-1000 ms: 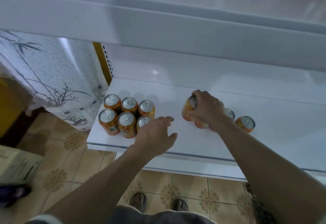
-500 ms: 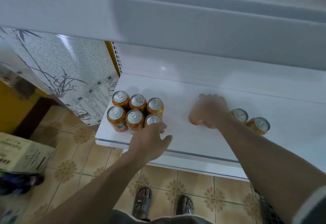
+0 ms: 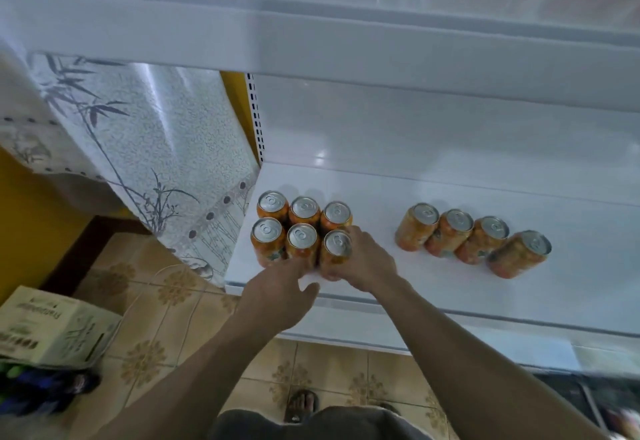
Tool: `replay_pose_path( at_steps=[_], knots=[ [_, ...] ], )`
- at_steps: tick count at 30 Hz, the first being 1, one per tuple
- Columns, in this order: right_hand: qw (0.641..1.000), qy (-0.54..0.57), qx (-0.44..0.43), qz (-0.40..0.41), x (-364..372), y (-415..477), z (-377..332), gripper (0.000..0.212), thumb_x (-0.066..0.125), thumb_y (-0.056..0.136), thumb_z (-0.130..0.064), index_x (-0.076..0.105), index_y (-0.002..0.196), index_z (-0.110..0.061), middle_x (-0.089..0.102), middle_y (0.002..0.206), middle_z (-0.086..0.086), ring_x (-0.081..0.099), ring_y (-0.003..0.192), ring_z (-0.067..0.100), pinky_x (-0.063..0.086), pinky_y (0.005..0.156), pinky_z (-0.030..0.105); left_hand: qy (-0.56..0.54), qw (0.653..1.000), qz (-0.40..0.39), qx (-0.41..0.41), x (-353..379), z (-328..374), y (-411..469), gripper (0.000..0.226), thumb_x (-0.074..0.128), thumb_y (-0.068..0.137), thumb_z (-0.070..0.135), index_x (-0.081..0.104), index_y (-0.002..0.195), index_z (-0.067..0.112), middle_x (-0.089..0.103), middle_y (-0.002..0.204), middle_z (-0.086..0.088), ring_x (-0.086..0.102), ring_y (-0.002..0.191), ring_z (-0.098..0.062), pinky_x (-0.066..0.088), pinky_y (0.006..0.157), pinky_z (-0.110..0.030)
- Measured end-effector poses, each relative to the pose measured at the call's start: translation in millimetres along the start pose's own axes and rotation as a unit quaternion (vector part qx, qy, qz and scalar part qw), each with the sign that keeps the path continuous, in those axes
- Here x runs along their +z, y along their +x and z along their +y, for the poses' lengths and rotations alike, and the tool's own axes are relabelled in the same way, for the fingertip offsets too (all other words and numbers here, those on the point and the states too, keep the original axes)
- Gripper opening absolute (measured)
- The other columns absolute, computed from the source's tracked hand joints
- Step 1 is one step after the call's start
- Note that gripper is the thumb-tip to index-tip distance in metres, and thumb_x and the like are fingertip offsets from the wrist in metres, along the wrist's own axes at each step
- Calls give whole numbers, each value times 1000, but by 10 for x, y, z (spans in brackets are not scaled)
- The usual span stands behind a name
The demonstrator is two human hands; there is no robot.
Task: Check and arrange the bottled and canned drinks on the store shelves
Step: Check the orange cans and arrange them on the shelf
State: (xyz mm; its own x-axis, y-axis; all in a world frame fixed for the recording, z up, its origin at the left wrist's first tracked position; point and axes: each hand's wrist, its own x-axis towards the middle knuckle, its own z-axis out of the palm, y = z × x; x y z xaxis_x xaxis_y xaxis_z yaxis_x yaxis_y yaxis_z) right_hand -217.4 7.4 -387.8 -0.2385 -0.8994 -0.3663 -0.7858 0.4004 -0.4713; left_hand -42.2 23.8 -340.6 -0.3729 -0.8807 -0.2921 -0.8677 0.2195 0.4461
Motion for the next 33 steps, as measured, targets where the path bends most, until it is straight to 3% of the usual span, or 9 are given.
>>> replay_pose_path(
  at_steps=[7,11,15,18,21,23,26,30,33],
  knots=[
    [995,61,14,75,-91,-367,-25,50,77,68,-45,54,109,-29,63,98,-11,61,90,17,47,75,33,-57,997,-43,25,12,-125,-50,45,60,95,44,49,137,31,56,121,13,58,111,-9,48,93,-25],
    [983,93,-42,151,-384,-747,-41,57,81,74,-51,55,121,-32,58,107,-18,56,97,6,41,77,27,-132,987,-20,92,82,-8,43,72,73,87,42,35,147,30,47,145,10,47,128,-7,41,98,-25],
    [967,92,-106,211,-711,-1186,-92,63,82,75,-52,55,129,-34,58,119,-23,49,103,-6,41,82,17,-269,943,49,192,120,249,118,94,85,76,38,30,152,31,45,148,12,41,137,-5,42,112,-38],
    [932,70,-181,306,-911,-1488,-116,61,77,75,-50,58,129,-28,59,119,-21,52,107,-5,46,86,15,-354,893,89,263,39,542,69,86,86,75,26,38,146,29,53,141,8,48,134,-15,45,108,-45],
    [890,48,-237,386,-1102,-1713,-92,63,72,76,-51,59,129,-21,53,121,-20,47,112,-8,37,95,5,-375,848,138,347,-97,811,-22,81,87,72,19,42,137,40,57,132,10,56,125,-20,49,102,-40],
    [873,29,-259,413,-1221,-1819,-51,64,71,76,-51,56,130,-21,51,122,-19,45,114,-10,32,98,4,-381,827,148,385,-157,959,-71,82,87,71,11,43,136,37,58,129,10,58,121,-22,51,99,-40],
    [865,29,-276,418,-1347,-1873,27,62,73,77,-47,58,131,-20,53,123,-15,45,114,-8,33,97,4,-376,822,152,400,-178,1107,-76,82,87,70,9,43,136,28,57,129,12,58,121,-19,50,99,-38],
    [886,73,-244,388,-1416,-1887,153,64,75,72,-51,55,128,-31,54,122,-24,50,114,-11,38,90,3,-356,833,145,398,-163,1222,-68,78,86,73,17,45,138,25,56,135,6,54,127,-19,48,103,-38],
    [882,310,-136,328,-1437,-1877,199,58,87,66,-42,57,115,-38,67,109,-23,64,106,0,51,82,12,-351,846,97,390,-172,1239,-101,80,81,78,32,37,144,29,51,140,10,50,131,-13,44,103,-21]
  ],
)
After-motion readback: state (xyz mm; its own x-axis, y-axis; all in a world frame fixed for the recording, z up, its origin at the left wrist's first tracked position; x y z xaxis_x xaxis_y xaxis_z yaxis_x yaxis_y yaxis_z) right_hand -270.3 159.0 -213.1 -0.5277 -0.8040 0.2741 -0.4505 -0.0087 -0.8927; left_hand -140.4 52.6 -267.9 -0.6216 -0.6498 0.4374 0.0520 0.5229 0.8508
